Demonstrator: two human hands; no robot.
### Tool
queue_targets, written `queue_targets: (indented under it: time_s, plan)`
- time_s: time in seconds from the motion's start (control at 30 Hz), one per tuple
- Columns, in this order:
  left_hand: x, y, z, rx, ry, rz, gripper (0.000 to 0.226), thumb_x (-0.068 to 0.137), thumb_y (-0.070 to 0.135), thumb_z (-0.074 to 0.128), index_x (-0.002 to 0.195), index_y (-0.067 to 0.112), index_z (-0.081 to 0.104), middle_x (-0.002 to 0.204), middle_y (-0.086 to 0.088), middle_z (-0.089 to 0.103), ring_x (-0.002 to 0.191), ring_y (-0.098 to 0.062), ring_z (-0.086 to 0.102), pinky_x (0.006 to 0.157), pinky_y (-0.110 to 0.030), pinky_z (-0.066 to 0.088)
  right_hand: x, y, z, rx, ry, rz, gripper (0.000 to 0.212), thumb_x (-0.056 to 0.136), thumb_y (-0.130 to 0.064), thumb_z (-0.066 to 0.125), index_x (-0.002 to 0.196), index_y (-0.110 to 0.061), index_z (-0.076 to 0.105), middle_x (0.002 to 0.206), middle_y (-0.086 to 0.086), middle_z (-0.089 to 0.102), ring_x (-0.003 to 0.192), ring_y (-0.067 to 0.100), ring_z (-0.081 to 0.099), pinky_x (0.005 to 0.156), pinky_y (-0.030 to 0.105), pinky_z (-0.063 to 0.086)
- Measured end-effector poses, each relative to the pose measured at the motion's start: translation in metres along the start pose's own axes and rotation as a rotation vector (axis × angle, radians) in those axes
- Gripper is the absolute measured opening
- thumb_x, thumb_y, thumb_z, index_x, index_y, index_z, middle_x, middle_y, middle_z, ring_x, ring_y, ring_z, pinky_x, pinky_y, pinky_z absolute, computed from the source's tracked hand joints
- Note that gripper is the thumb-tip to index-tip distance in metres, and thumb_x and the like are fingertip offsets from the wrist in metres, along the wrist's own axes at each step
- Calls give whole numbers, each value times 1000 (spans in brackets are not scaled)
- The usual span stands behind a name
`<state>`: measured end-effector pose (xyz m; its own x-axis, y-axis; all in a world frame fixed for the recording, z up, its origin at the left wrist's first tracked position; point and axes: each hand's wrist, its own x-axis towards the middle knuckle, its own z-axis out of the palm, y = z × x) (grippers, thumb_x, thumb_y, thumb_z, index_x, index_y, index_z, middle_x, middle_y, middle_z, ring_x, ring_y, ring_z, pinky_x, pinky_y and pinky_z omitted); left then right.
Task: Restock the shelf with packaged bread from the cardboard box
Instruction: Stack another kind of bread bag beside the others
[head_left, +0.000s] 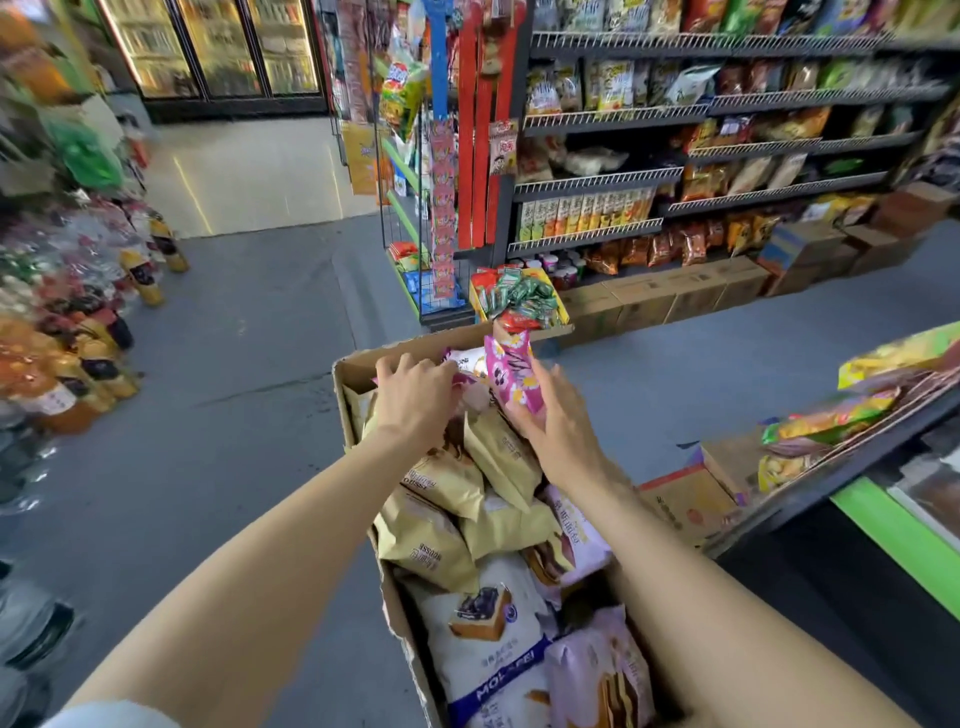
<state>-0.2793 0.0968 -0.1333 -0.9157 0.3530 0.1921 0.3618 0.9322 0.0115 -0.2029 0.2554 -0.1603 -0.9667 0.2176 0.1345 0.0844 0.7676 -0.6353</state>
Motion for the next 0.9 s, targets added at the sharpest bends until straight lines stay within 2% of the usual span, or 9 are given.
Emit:
queue_targets:
  time_s: [0.13, 0.23, 0.33, 0.43, 0.57, 0.67, 0.73, 0.8, 0.9]
  plan:
    - [-9, -3, -8, -106, 119, 31, 28, 96, 30, 47, 122, 24, 54, 117, 1, 61, 119, -23, 48, 100, -38, 29, 1, 10, 16, -123, -115, -75, 103, 74, -57, 68, 151, -21, 9, 155, 8, 19, 146, 29, 7, 116, 48, 17]
    - [-20, 0, -23, -184, 200, 55, 23, 99, 28, 38, 113, 17, 54, 109, -1, 65, 108, -25, 56, 93, -36, 34, 3, 5, 12, 4, 98, -11, 84, 69, -46, 77, 137, -19, 35, 130, 4, 51, 119, 23, 49, 91, 37, 47]
    - [-26, 8, -43, -322, 277, -67, 22, 101, 27, 32, 94, 12, 47, 97, -8, 66, 86, -31, 62, 64, -32, 36, -3, -7, -8, 378, 211, 209, 60, 79, -44, 70, 120, -13, 38, 105, 0, 57, 89, 19, 58, 62, 28, 45]
    - [-28, 21, -65, -495, 256, -240, 28, 102, 34, 25, 92, 13, 42, 96, -11, 66, 85, -34, 61, 60, -33, 35, -12, -10, -32, 868, 237, 317, 48, 81, -42, 63, 121, -18, 50, 113, 0, 64, 100, 17, 63, 82, 37, 53]
    - [-33, 40, -85, -675, 217, -363, 40, 102, 37, 22, 113, 10, 50, 104, -15, 65, 96, -36, 58, 69, -37, 37, -30, -5, -58, 1073, 332, 458, 38, 73, -49, 63, 105, -30, 59, 109, 5, 68, 97, 24, 67, 89, 44, 54]
    - [-43, 65, -97, -807, 212, -344, 38, 101, 39, 25, 120, 12, 44, 110, -18, 63, 100, -38, 59, 77, -40, 43, -57, 3, -86, 1133, 398, 549, 62, 65, -65, 58, 110, -24, 62, 101, 6, 71, 98, 29, 67, 91, 45, 52]
    - [-56, 90, -108, -847, 191, -274, 40, 101, 39, 27, 127, 13, 42, 114, -17, 63, 105, -37, 58, 79, -40, 41, -78, 3, -107, 1175, 420, 589, 60, 77, -67, 49, 110, -19, 63, 88, 6, 73, 84, 26, 67, 84, 38, 53]
    - [-73, 119, -121, -867, 176, -179, 40, 101, 38, 28, 130, 13, 41, 106, -11, 63, 101, -34, 59, 71, -37, 36, -96, 0, -126, 1146, 429, 583, 75, 73, -79, 44, 124, -26, 57, 109, 6, 69, 98, 24, 66, 95, 43, 50]
    - [-98, 162, -138, -928, 230, -50, 34, 101, 38, 29, 118, 13, 44, 75, 0, 53, 85, -33, 60, 63, -36, 37, -128, 11, -158, 1068, 485, 572, 117, 38, -96, 54, 138, -36, 40, 137, 2, 53, 121, 24, 55, 104, 51, 42]
